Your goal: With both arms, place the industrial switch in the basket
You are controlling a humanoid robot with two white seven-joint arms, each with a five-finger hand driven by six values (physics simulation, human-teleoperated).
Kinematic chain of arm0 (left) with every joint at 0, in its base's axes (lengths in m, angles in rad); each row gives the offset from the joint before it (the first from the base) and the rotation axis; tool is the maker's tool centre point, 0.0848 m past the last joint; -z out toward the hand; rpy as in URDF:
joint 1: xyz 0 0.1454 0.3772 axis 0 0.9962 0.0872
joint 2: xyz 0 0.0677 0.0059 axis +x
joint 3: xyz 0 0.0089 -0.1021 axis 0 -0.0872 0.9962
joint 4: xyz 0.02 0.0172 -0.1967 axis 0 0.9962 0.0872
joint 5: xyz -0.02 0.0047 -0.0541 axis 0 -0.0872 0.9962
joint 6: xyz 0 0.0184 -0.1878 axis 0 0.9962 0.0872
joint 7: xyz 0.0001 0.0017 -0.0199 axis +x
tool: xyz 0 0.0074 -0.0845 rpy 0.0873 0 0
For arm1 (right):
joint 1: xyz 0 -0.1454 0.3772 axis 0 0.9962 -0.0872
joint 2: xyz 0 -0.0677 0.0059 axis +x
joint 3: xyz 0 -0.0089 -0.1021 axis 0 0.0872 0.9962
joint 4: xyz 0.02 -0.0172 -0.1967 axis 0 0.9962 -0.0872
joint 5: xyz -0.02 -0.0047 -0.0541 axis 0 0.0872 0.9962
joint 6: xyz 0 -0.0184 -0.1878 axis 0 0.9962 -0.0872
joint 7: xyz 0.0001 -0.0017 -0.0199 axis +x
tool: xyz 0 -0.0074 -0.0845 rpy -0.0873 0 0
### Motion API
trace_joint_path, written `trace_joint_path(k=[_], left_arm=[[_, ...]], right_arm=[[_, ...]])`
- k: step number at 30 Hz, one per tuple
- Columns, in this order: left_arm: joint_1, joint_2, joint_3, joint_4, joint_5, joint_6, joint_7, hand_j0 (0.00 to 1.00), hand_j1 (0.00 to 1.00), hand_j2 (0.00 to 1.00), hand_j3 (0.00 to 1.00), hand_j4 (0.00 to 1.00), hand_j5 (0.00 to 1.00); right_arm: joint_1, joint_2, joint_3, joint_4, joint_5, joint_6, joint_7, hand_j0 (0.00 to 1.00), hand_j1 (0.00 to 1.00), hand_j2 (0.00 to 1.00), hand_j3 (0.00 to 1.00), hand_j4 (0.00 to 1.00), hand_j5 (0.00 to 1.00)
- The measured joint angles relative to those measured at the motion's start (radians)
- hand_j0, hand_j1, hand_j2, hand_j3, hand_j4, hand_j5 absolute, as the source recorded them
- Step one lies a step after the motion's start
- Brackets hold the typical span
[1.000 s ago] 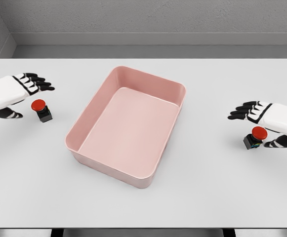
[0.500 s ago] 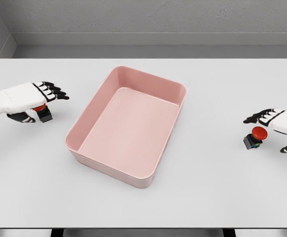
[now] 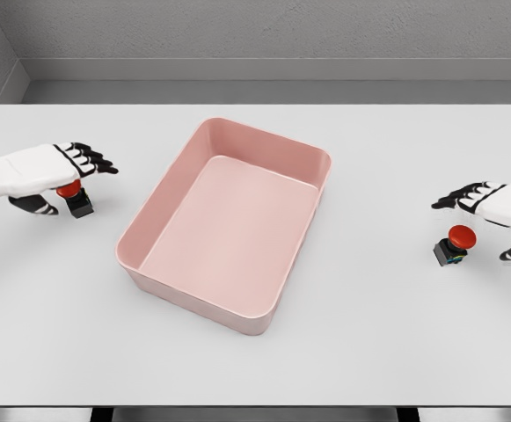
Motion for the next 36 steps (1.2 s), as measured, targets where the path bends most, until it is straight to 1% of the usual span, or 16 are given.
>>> trace_joint_path(k=[3,4,6,9,10,13,16,18,19,20,24,25,27,28,33,36], left_arm=[[-0.038,-0.011,-0.024,0.014,0.000,0.000,-0.001,0.93,0.93,0.93,0.93,0.93,0.93],[-0.038,-0.014,-0.034,0.017,-0.001,0.000,-0.001,0.92,0.92,0.92,0.92,0.92,0.92],[-0.038,-0.017,-0.047,0.021,-0.003,0.000,-0.008,0.90,0.90,0.90,0.90,0.90,0.90],[-0.038,-0.019,-0.056,0.023,-0.004,0.000,-0.021,0.89,0.89,0.89,0.89,0.89,0.89],[-0.038,-0.019,-0.057,0.023,-0.004,0.000,-0.024,0.86,0.86,0.86,0.86,0.86,0.86],[-0.038,-0.019,-0.060,0.024,-0.005,0.000,-0.039,0.83,0.83,0.83,0.83,0.83,0.83],[-0.038,-0.018,-0.061,0.023,-0.006,0.000,-0.045,0.74,0.74,0.74,0.74,0.74,0.74],[-0.038,-0.016,-0.061,0.024,-0.007,0.000,-0.047,0.70,0.70,0.70,0.70,0.70,0.70],[-0.038,-0.016,-0.061,0.024,-0.007,0.000,-0.048,0.68,0.68,0.68,0.68,0.68,0.68],[-0.038,-0.015,-0.061,0.024,-0.007,0.000,-0.048,0.67,0.67,0.67,0.67,0.67,0.67],[-0.038,-0.014,-0.060,0.024,-0.009,0.000,-0.049,0.60,0.60,0.60,0.60,0.60,0.60],[-0.037,-0.013,-0.060,0.024,-0.010,0.000,-0.049,0.58,0.58,0.58,0.58,0.58,0.58],[-0.037,-0.012,-0.060,0.024,-0.011,0.000,-0.049,0.53,0.53,0.53,0.53,0.53,0.53],[-0.037,-0.011,-0.060,0.024,-0.012,0.000,-0.050,0.51,0.51,0.51,0.51,0.51,0.51],[-0.037,-0.010,-0.059,0.024,-0.021,-0.001,-0.050,0.34,0.34,0.34,0.34,0.34,0.34],[-0.035,-0.010,-0.059,0.024,-0.022,-0.001,-0.050,0.29,0.29,0.29,0.29,0.29,0.29]], right_arm=[[-0.026,0.006,0.005,-0.002,0.000,0.018,0.005,1.00,1.00,1.00,1.00,1.00,1.00],[-0.049,0.012,0.016,-0.002,0.000,0.028,0.010,1.00,1.00,1.00,1.00,1.00,1.00],[-0.066,0.029,0.042,-0.001,0.001,0.042,0.030,1.00,1.00,1.00,1.00,1.00,1.00],[-0.066,0.043,0.067,-0.001,0.001,0.051,0.048,1.00,1.00,1.00,1.00,1.00,1.00],[-0.066,0.045,0.073,-0.001,0.001,0.053,0.052,1.00,1.00,1.00,1.00,1.00,1.00],[-0.066,0.049,0.087,0.000,0.001,0.056,0.057,1.00,1.00,1.00,1.00,1.00,1.00],[-0.066,0.051,0.095,0.000,0.001,0.057,0.059,1.00,1.00,1.00,1.00,1.00,1.00],[-0.066,0.051,0.100,0.000,0.002,0.056,0.060,1.00,1.00,1.00,1.00,1.00,1.00],[-0.066,0.051,0.102,0.000,0.002,0.055,0.060,0.98,0.98,0.98,0.98,0.98,0.98],[-0.066,0.051,0.104,0.000,0.003,0.054,0.061,0.91,0.91,0.91,0.91,0.91,0.91],[-0.066,0.050,0.115,0.001,0.013,0.049,0.062,0.92,0.92,0.92,0.92,0.92,0.92],[-0.066,0.050,0.118,0.002,0.015,0.049,0.062,0.88,0.88,0.88,0.88,0.88,0.88],[-0.066,0.050,0.122,0.002,0.022,0.049,0.062,0.74,0.74,0.74,0.74,0.74,0.74],[-0.066,0.050,0.123,0.002,0.027,0.049,0.062,0.68,0.68,0.68,0.68,0.68,0.68],[-0.078,0.049,0.123,0.006,0.055,0.053,0.061,0.67,0.67,0.67,0.67,0.67,0.67],[-0.080,0.049,0.122,0.010,0.067,0.055,0.061,0.64,0.64,0.64,0.64,0.64,0.64]])
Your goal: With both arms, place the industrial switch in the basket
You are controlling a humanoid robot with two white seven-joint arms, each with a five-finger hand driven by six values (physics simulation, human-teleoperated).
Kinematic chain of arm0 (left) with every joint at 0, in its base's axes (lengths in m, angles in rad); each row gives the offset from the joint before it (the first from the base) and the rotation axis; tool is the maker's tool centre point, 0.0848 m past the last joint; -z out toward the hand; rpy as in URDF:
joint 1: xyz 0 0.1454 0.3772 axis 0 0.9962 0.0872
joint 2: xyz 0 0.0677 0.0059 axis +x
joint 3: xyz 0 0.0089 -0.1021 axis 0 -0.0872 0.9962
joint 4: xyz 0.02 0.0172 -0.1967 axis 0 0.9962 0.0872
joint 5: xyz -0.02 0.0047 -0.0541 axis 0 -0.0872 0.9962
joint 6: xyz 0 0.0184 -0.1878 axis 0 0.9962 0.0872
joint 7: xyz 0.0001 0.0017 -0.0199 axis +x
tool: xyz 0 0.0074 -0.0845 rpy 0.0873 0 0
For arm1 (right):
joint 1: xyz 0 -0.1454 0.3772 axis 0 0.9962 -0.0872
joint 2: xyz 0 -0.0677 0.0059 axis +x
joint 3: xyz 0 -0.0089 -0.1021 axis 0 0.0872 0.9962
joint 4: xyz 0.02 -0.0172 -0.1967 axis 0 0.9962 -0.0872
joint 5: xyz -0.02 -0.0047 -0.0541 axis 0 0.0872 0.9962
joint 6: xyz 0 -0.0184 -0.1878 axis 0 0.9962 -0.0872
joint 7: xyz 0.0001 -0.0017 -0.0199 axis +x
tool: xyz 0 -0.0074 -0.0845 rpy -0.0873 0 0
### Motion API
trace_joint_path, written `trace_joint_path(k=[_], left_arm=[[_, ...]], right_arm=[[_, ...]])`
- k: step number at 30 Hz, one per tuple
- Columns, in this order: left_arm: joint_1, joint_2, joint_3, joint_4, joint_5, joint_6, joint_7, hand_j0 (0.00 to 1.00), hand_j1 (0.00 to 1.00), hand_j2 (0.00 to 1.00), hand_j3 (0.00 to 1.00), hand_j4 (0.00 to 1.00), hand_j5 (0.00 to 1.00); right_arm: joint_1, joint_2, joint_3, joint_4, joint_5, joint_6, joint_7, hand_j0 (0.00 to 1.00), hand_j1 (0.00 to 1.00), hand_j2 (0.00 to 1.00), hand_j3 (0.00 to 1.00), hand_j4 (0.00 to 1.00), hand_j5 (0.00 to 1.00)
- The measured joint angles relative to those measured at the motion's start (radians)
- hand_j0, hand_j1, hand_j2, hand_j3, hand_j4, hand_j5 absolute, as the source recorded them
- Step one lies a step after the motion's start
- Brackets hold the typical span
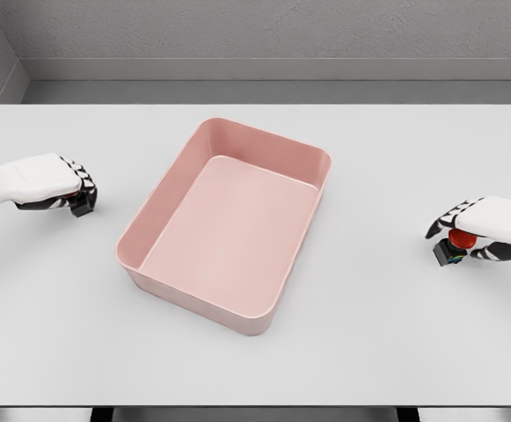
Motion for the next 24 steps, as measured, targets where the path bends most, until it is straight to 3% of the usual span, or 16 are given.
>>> trace_joint_path(k=[1,4,12,16,24], left_arm=[[0.000,0.000,0.000,0.000,0.001,0.000,0.000,0.29,0.29,0.29,0.29,0.29,0.29],[-0.002,-0.001,0.000,0.000,0.000,0.000,-0.005,0.25,0.25,0.25,0.25,0.25,0.25],[-0.006,-0.001,0.005,-0.005,0.001,0.000,-0.008,0.21,0.21,0.21,0.21,0.21,0.21],[-0.031,-0.001,0.012,-0.010,0.006,0.000,-0.005,0.22,0.22,0.22,0.22,0.22,0.22],[-0.035,0.001,0.101,-0.089,0.030,0.000,-0.002,0.22,0.22,0.22,0.22,0.22,0.22]], right_arm=[[0.000,0.001,0.000,0.001,0.004,0.000,0.000,0.57,0.57,0.57,0.57,0.57,0.57],[0.000,0.002,0.002,0.001,0.010,-0.002,0.001,0.54,0.54,0.54,0.54,0.54,0.54],[-0.002,0.006,0.003,0.000,0.014,-0.003,0.001,0.52,0.52,0.52,0.52,0.52,0.52],[-0.037,0.006,0.003,-0.005,0.015,-0.004,0.002,0.52,0.52,0.52,0.52,0.52,0.52],[-0.084,0.007,0.004,-0.020,0.014,-0.008,0.000,0.52,0.52,0.52,0.52,0.52,0.52]])
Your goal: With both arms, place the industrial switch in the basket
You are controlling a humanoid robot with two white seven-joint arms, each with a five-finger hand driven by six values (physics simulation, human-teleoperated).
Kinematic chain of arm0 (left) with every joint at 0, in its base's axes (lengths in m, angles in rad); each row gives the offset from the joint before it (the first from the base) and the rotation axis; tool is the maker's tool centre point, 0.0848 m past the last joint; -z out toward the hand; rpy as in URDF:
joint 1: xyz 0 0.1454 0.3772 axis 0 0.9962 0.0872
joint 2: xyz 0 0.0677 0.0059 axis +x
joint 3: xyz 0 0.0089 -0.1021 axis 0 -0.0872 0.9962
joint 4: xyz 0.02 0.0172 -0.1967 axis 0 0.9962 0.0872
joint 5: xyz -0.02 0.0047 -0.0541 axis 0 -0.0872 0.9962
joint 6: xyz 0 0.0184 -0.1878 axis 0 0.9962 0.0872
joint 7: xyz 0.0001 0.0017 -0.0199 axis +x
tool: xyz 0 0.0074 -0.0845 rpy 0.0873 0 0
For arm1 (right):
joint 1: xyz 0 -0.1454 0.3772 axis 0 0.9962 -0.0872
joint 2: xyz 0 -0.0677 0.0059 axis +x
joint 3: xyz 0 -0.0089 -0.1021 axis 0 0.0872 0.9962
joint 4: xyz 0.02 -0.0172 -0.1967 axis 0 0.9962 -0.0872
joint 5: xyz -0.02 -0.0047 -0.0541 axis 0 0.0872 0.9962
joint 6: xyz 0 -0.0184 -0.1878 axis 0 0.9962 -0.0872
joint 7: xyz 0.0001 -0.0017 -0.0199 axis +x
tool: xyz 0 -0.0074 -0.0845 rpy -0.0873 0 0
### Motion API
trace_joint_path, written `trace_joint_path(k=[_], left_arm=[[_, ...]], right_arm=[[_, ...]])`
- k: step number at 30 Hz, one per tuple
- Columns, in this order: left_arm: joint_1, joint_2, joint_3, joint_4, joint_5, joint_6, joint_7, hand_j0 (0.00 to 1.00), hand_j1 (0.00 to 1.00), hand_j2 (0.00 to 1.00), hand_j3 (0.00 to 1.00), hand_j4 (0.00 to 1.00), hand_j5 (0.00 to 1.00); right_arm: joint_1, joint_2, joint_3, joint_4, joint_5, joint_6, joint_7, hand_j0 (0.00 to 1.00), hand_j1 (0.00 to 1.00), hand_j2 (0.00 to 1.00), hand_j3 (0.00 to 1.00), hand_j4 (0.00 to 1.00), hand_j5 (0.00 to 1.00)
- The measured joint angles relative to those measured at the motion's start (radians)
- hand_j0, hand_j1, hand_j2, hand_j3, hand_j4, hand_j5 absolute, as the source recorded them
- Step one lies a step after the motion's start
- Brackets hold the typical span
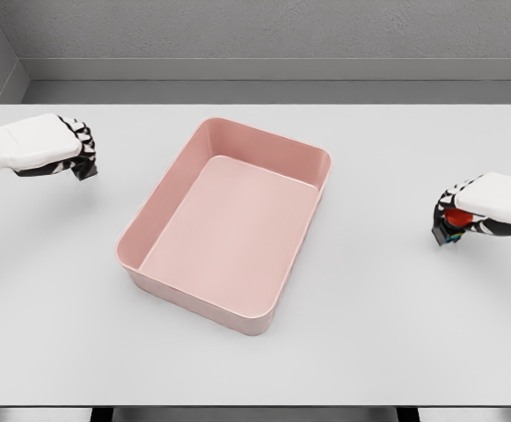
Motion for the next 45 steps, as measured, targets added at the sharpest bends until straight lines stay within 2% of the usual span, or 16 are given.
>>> trace_joint_path(k=[6,12,18,24,27,31,33,35,37,39,40,42,43,45], left_arm=[[-0.017,-0.007,0.048,-0.056,0.043,0.000,0.001,0.22,0.22,0.22,0.22,0.22,0.22],[-0.034,-0.013,0.059,-0.143,0.092,-0.001,0.001,0.22,0.22,0.22,0.22,0.22,0.22],[-0.041,-0.064,0.058,-0.227,0.107,-0.001,-0.001,0.23,0.23,0.23,0.23,0.23,0.23],[-0.038,-0.135,0.044,-0.258,0.100,-0.001,-0.003,0.23,0.23,0.23,0.23,0.23,0.23],[-0.035,-0.163,0.021,-0.267,0.088,-0.001,-0.005,0.23,0.23,0.23,0.23,0.23,0.23],[-0.034,-0.178,-0.015,-0.285,0.061,-0.001,-0.006,0.24,0.24,0.24,0.24,0.24,0.24],[-0.034,-0.181,-0.028,-0.295,0.046,-0.001,-0.007,0.26,0.26,0.26,0.26,0.26,0.26],[-0.038,-0.183,-0.043,-0.304,0.035,-0.001,-0.008,0.33,0.33,0.33,0.33,0.33,0.33],[-0.038,-0.184,-0.053,-0.310,0.028,-0.001,-0.008,0.49,0.49,0.49,0.49,0.49,0.49],[-0.038,-0.184,-0.058,-0.315,0.024,0.000,-0.008,0.75,0.75,0.75,0.75,0.75,0.75],[-0.038,-0.185,-0.059,-0.317,0.023,0.000,-0.008,0.83,0.83,0.83,0.83,0.83,0.83],[-0.040,-0.185,-0.061,-0.319,0.022,0.000,-0.008,0.90,0.90,0.90,0.90,0.90,0.90],[-0.040,-0.185,-0.062,-0.319,0.021,0.000,-0.008,0.97,0.97,0.97,0.97,0.97,0.97],[-0.040,-0.185,-0.062,-0.320,0.021,0.000,-0.008,1.00,1.00,1.00,1.00,1.00,1.00]], right_arm=[[-0.057,0.000,0.000,-0.006,0.000,-0.002,0.000,0.52,0.52,0.52,0.52,0.52,0.52],[-0.126,0.019,0.004,-0.008,-0.004,-0.004,0.000,0.53,0.53,0.53,0.53,0.53,0.53],[-0.178,0.045,0.011,-0.016,-0.005,-0.005,0.000,0.53,0.53,0.53,0.53,0.53,0.53],[-0.248,0.085,0.046,-0.017,-0.004,-0.005,0.001,0.54,0.54,0.54,0.54,0.54,0.54],[-0.313,0.113,0.083,-0.016,-0.002,-0.005,0.002,0.54,0.54,0.54,0.54,0.54,0.54],[-0.347,0.146,0.130,-0.017,-0.002,-0.005,0.002,0.55,0.55,0.55,0.55,0.55,0.55],[-0.394,0.171,0.155,-0.017,0.000,-0.005,0.003,0.55,0.55,0.55,0.55,0.55,0.55],[-0.411,0.199,0.183,-0.017,0.001,-0.005,0.003,0.55,0.55,0.55,0.55,0.55,0.55],[-0.434,0.220,0.207,-0.016,0.000,-0.004,0.003,0.55,0.55,0.55,0.55,0.55,0.55],[-0.448,0.239,0.229,-0.016,0.000,-0.004,0.003,0.55,0.55,0.55,0.55,0.55,0.55],[-0.468,0.246,0.242,-0.016,0.000,-0.003,0.003,0.55,0.55,0.55,0.55,0.55,0.55],[-0.471,0.255,0.264,-0.015,0.000,-0.002,0.003,0.55,0.55,0.55,0.55,0.55,0.55],[-0.471,0.257,0.270,-0.014,0.000,-0.002,0.010,0.57,0.57,0.57,0.57,0.57,0.57],[-0.471,0.261,0.278,-0.014,0.000,-0.002,0.023,0.63,0.63,0.63,0.63,0.63,0.63]])
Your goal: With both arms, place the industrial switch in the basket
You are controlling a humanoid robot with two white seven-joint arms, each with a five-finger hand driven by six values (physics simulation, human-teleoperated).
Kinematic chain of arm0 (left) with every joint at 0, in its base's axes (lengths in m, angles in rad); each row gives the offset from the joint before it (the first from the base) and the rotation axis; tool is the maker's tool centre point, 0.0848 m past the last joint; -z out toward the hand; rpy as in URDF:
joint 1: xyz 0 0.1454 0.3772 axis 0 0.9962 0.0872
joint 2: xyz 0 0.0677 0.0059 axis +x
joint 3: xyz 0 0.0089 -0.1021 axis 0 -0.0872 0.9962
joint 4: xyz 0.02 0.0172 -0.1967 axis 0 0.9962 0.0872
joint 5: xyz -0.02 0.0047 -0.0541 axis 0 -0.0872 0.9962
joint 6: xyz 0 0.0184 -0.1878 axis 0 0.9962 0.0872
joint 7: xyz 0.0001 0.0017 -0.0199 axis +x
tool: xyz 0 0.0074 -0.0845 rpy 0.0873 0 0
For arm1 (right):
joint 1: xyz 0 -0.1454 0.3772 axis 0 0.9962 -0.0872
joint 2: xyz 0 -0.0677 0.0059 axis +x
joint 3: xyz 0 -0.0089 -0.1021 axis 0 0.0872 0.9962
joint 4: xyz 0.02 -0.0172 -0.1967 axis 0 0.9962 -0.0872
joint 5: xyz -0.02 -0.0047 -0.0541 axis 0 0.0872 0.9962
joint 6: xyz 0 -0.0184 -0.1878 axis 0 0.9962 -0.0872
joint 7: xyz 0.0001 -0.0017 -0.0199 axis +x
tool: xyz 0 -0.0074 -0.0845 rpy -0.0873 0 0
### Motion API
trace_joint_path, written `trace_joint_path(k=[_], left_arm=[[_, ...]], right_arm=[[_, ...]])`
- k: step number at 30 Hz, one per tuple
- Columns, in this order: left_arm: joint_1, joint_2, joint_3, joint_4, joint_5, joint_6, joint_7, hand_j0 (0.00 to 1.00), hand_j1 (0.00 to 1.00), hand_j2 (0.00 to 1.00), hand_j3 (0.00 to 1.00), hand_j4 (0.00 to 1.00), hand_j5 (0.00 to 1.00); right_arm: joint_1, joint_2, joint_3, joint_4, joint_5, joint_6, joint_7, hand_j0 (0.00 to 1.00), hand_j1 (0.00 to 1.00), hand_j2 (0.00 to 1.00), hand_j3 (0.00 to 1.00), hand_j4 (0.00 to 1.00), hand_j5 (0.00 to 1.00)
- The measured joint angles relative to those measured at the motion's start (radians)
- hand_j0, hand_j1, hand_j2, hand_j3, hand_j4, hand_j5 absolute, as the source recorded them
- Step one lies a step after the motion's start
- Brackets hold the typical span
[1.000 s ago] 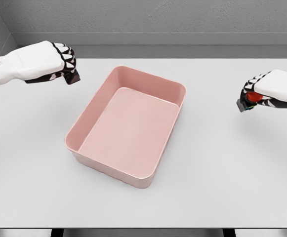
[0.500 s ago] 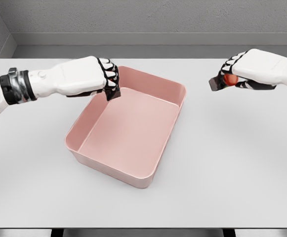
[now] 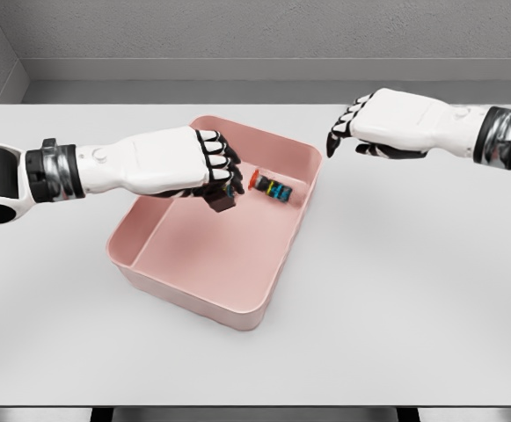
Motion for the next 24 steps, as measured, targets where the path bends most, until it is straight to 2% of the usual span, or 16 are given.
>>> trace_joint_path(k=[1,2,13,15,18,24], left_arm=[[0.000,0.000,0.000,0.000,0.000,0.000,0.000,1.00,1.00,1.00,1.00,1.00,1.00],[0.000,0.000,0.000,0.000,0.000,0.000,0.000,1.00,1.00,1.00,1.00,1.00,1.00],[-0.012,0.014,0.006,-0.001,0.024,0.000,0.004,1.00,1.00,1.00,1.00,1.00,1.00],[-0.005,0.050,0.021,0.000,0.068,0.000,0.006,1.00,1.00,1.00,1.00,1.00,1.00],[0.005,0.125,0.045,0.001,0.145,0.000,0.007,1.00,1.00,1.00,1.00,1.00,1.00],[0.078,0.291,0.065,0.018,0.282,0.000,0.008,1.00,1.00,1.00,1.00,1.00,1.00]], right_arm=[[-0.002,0.001,0.002,0.000,0.000,0.002,0.004,0.85,0.85,0.85,0.85,0.85,0.85],[-0.008,0.001,0.004,0.002,-0.001,0.005,0.007,1.00,1.00,1.00,1.00,1.00,1.00],[0.006,-0.039,-0.033,0.015,-0.005,0.009,0.014,1.00,1.00,1.00,1.00,1.00,1.00],[0.020,-0.049,-0.043,0.033,-0.005,0.009,0.014,1.00,1.00,1.00,1.00,1.00,1.00],[0.083,-0.073,-0.096,0.068,-0.003,0.008,0.014,1.00,1.00,1.00,1.00,1.00,1.00],[0.159,-0.095,-0.206,0.086,0.000,0.009,0.014,1.00,1.00,1.00,1.00,1.00,1.00]])
